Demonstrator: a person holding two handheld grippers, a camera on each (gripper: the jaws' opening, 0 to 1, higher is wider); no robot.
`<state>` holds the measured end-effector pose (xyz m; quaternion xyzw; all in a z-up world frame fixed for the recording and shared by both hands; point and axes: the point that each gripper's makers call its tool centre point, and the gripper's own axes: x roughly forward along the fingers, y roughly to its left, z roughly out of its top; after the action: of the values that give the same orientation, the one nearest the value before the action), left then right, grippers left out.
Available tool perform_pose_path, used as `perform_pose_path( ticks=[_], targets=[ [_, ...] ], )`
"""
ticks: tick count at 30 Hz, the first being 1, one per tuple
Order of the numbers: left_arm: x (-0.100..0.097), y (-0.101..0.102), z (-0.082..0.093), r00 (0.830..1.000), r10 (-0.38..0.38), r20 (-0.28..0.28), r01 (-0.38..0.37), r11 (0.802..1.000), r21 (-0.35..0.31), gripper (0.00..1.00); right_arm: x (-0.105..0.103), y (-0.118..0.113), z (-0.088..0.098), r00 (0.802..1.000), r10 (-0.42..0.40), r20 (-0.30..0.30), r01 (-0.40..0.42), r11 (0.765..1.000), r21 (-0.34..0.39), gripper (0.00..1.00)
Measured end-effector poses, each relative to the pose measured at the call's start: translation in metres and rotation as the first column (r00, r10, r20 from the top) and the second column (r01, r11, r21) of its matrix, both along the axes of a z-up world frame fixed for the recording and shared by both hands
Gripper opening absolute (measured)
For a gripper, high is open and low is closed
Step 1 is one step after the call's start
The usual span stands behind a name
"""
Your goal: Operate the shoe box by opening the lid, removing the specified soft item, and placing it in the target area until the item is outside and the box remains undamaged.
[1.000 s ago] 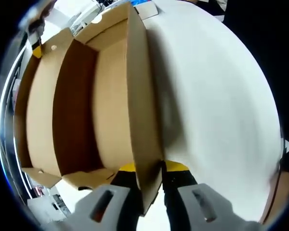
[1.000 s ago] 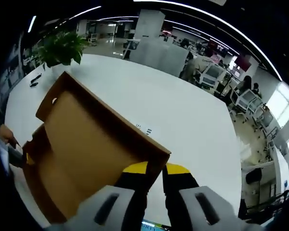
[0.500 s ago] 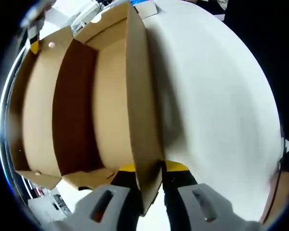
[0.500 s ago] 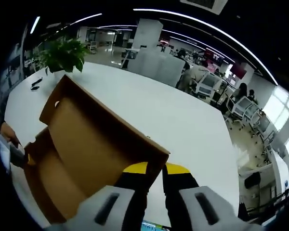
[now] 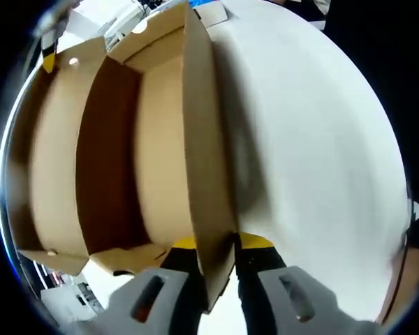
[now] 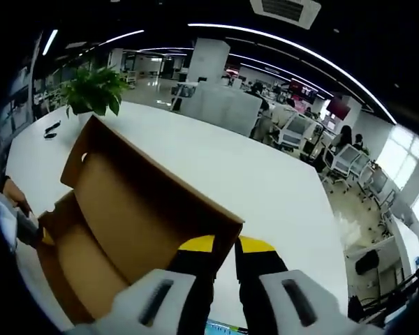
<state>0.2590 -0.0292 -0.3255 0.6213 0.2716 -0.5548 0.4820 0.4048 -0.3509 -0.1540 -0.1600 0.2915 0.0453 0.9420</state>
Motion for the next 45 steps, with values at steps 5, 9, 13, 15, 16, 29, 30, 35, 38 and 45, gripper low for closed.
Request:
perform_pose_path(
  ticks=[5,9,13,15,16,29,30,35,38,45],
  targets=[
    [0.0,0.0,0.0,1.0,0.001,0.0,-0.001,1.0,0.001,0.13,-0.004,0.001,0.004,1.0,-0.002,0.024,0.002,1.0,0.021,0.08],
    [0.0,0.0,0.0,1.0,0.002,0.001,-0.002,1.0,0.001,0.13,-0.007,0.003,0.005,0.999,0.0,0.047,-0.001,1.0,0.01,0.08],
    [0.0,0.0,0.0,1.0,0.003,0.001,-0.003,1.0,0.001,0.13,-0.013,0.006,0.011,0.998,-0.003,0.07,0.002,1.0,0.011,0.08],
    [0.0,0.0,0.0,1.0,0.002,0.001,-0.002,1.0,0.001,0.13,-0.017,0.006,0.012,0.997,-0.005,0.082,0.004,1.0,0.014,0.08],
    [0.0,0.0,0.0,1.0,0.002,0.001,-0.002,1.0,0.001,0.13,-0.018,0.007,0.013,0.996,-0.004,0.088,0.002,1.0,0.016,0.08],
    [0.0,0.0,0.0,1.0,0.0,0.001,0.0,1.0,0.002,0.13,-0.032,0.012,0.019,0.994,0.003,0.114,-0.005,1.0,0.026,0.08],
    [0.0,0.0,0.0,1.0,-0.001,0.002,0.001,1.0,0.002,0.13,-0.033,0.012,0.02,0.993,0.003,0.116,-0.006,1.0,0.026,0.08],
    [0.0,0.0,0.0,1.0,-0.002,0.002,0.002,1.0,0.002,0.13,-0.037,0.014,0.021,0.993,0.003,0.122,-0.006,1.0,0.027,0.08],
    [0.0,0.0,0.0,1.0,-0.005,0.003,0.005,1.0,0.001,0.13,-0.04,0.015,0.022,0.992,0.005,0.128,-0.008,1.0,0.025,0.08],
    [0.0,0.0,0.0,1.0,-0.005,0.004,0.005,1.0,0.0,0.13,-0.045,0.017,0.024,0.992,0.014,0.126,-0.017,1.0,0.016,0.08]
  ],
)
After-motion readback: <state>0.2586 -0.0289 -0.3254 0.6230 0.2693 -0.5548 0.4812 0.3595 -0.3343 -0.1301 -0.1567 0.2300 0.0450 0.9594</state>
